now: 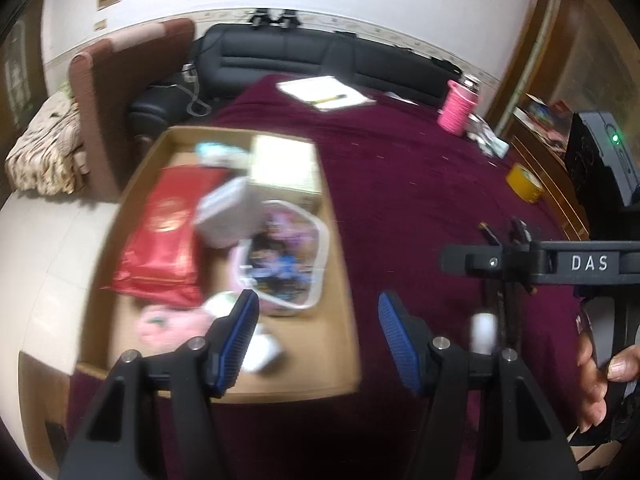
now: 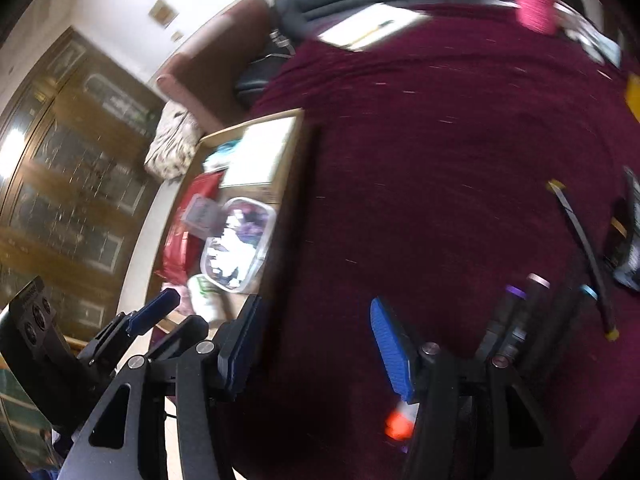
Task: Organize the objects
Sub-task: 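Grasp the white orange-capped bottle with the left tool while the right tool moves toward the black foil bag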
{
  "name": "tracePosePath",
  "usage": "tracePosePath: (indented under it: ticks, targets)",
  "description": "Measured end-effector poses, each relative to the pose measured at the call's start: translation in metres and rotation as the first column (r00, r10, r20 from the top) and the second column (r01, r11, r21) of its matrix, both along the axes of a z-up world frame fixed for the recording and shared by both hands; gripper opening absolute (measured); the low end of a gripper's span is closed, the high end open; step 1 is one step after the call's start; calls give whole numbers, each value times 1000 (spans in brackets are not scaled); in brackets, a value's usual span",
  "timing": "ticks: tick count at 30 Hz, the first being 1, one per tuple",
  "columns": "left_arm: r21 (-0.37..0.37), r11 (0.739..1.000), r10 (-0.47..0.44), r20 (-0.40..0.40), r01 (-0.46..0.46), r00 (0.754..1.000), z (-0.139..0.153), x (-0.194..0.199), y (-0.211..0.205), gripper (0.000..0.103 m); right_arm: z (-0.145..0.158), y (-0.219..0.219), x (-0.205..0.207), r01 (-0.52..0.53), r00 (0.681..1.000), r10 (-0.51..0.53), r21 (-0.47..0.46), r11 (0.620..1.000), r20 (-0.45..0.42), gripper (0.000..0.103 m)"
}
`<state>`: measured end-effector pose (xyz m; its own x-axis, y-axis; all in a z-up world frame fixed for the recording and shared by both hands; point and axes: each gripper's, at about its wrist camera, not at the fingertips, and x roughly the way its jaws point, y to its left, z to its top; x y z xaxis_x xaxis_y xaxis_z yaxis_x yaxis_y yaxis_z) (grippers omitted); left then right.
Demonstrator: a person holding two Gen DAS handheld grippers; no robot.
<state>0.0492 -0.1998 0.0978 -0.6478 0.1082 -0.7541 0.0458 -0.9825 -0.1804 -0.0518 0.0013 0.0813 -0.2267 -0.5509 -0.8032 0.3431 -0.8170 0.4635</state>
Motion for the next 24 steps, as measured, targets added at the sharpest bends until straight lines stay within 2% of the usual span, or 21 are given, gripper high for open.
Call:
tracePosePath:
  ticks: [8,12,18,24]
  targets:
    - [-2,993,-122,29,122,992,-2,-14,69,62,-2,90,17,138,990,-138,-16,990,15,66]
    - [4,985,-170,61,170,984,-7,-23,93,62,-13,145,27,243,969,-242,-19,970,51,66]
    - [32,964,-264,150,262,953,-28,-39,132,62,-17,199,40,342,938,-339,-33,939,73,66]
    - [-42,944,-311,217,327,925,-56,-43,164,62,-13,229,41,398,917,-395,-39,917,60,66]
